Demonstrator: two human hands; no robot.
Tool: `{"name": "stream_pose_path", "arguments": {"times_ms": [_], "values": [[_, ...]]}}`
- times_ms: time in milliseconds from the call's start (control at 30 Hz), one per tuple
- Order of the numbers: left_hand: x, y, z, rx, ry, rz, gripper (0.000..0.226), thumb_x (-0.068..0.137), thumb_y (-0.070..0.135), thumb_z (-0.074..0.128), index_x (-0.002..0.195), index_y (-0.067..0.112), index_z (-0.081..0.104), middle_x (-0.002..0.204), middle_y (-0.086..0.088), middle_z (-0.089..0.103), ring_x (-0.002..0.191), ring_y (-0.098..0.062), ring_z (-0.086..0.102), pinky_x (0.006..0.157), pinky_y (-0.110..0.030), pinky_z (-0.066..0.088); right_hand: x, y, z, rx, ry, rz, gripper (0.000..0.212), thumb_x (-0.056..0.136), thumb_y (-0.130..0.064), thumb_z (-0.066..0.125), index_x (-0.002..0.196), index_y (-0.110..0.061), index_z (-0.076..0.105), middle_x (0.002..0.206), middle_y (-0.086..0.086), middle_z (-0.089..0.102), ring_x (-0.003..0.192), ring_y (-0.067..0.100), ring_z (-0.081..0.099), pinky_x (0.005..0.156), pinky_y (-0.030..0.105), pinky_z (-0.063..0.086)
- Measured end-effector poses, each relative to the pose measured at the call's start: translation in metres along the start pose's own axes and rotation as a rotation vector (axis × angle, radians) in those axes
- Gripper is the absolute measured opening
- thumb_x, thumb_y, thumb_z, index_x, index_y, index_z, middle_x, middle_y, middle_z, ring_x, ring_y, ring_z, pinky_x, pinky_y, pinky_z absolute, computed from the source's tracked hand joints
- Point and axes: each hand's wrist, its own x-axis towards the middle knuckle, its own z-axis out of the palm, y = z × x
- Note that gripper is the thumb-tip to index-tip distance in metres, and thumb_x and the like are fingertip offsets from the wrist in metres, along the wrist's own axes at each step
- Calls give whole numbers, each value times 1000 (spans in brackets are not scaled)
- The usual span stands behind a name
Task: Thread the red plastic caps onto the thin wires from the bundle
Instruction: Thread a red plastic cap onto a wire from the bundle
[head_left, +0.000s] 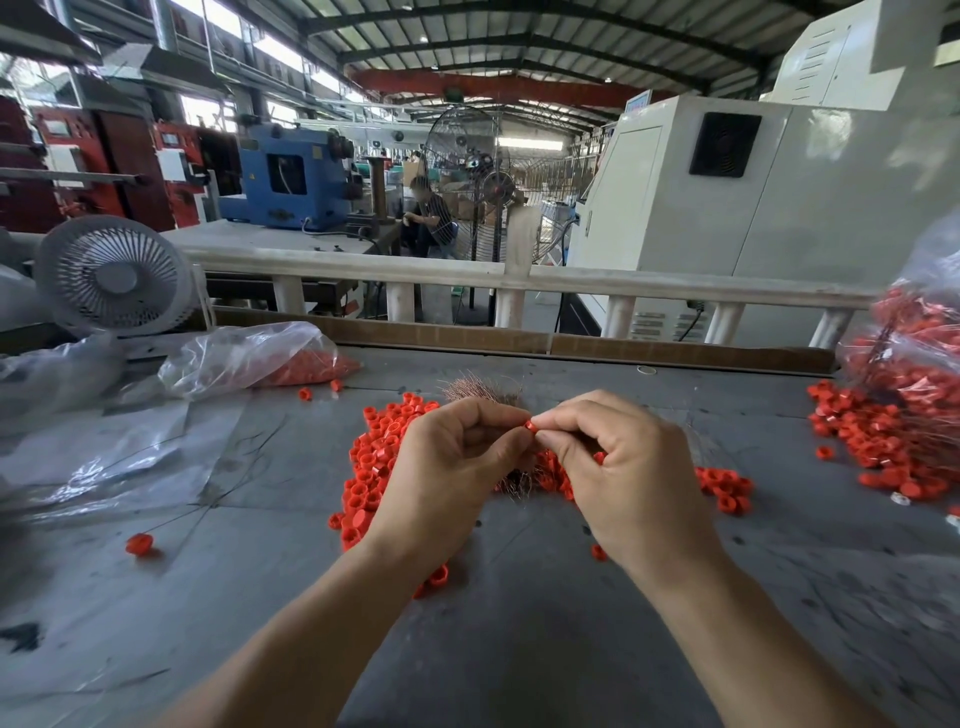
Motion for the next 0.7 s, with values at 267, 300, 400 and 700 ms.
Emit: {"name": "stream_pose_path", "arguments": {"times_ms": [267,300,400,700], "values": [[-2,1,0,76,1,27,12,93,2,71,102,8,75,88,-5,79,87,-22,76,80,-26,61,-1,1,1,-12,-13,-1,13,83,-2,81,90,-13,81,86,-8,72,82,4,67,76,14,51],[-2,1,-1,78,3,25,12,93,2,71,102,8,75,87,-5,79,86,-22,76,79,-25,61,-1,1,1,-8,-21,-2,14,83,-2,81,91,-14,81,87,-9,72,83,4,67,77,14,51],[-1,0,-1,33,20,4,11,93,2,70,102,7,75,85,-8,79,84,-21,77,76,-21,58,-2,1,4,-10,-61,16,18,84,-5,81,97,-17,79,93,-12,69,89,4,65,79,12,49],[3,-3,0,-116,56,-93,10,93,3,69,101,1,74,92,-15,78,88,-24,75,83,-29,60,-7,-1,25,-210,47,-43,14,86,-12,78,98,-14,72,99,-2,67,95,22,64,77,38,54]]}}
